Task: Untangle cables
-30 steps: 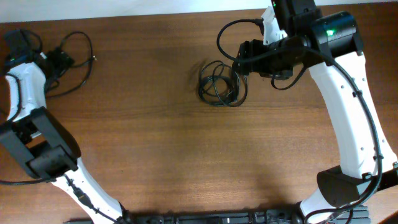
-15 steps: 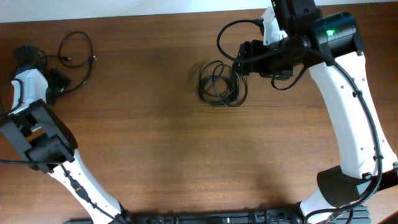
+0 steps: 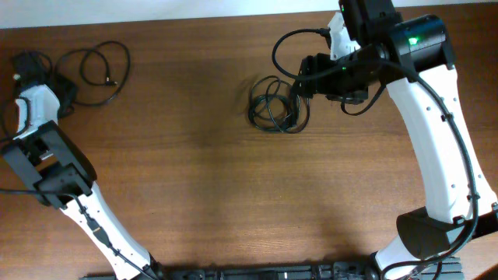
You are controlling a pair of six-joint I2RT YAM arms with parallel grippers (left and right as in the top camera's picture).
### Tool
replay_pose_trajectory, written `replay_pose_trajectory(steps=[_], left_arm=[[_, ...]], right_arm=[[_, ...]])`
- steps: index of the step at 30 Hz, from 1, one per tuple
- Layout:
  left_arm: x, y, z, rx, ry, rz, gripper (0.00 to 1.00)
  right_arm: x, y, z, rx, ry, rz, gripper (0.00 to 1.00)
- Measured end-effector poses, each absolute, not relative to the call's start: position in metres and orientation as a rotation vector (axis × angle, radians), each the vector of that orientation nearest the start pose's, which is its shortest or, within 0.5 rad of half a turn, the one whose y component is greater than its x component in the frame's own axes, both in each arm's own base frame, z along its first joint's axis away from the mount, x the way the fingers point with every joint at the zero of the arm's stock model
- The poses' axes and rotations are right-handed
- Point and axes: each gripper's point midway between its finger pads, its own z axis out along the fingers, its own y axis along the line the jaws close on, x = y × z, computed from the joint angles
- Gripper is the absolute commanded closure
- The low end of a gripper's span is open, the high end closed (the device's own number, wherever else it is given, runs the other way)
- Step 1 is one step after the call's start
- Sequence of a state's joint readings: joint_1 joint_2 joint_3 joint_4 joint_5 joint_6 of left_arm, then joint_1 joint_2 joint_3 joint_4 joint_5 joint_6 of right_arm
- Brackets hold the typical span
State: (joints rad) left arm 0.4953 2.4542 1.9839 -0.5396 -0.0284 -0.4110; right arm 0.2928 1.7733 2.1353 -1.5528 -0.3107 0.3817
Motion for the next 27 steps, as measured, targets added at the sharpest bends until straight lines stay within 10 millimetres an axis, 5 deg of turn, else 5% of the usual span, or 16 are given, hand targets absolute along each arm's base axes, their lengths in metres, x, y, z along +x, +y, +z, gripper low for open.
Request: replay_pose_trajectory(steps=[1,2,3,5,7,13,16,21,24,27], left_arm=[[0.532,0.291,0.022,-1.122,2.322,0.062,0.87],[0.545,0.296,0.044,-1.078,2.294,0.055,0.52],[0.551,0.299,0.064,-1.058,2.278,0.056,0.04],[0.567,0.306,0.117,-0.998,2.194,0.061,0.01],[0.569,0.305,0.139,-0.982,2.175,0.049,0.01],[0.554,0.248,0.112,-0.875,2.4,-0.221,0.09],[0.567,0.192,0.108,-0.64,2.486,-0.352,0.01],[0.584,0.117,0.083,-0.351,2.603,-0.275,0.04],[0.597,0.092,0.062,-0.155,2.622,-0.226,0.02],[0.605,0.094,0.029,-0.093,2.64,-0.158,0.07]], right_arm=[[0.338,0.157,0.294,0.041,2.827,0.597,0.27],[0.338,0.157,0.294,0.04,2.828,0.597,0.27],[0.338,0.157,0.294,0.041,2.829,0.597,0.27],[0.338,0.157,0.294,0.041,2.83,0.596,0.27],[0.338,0.157,0.294,0.041,2.829,0.597,0.27],[0.337,0.157,0.294,0.04,2.83,0.596,0.28],[0.338,0.157,0.294,0.041,2.83,0.596,0.27],[0.338,0.157,0.294,0.041,2.829,0.597,0.27],[0.337,0.157,0.294,0.04,2.831,0.596,0.27],[0.337,0.156,0.294,0.042,2.833,0.596,0.28]])
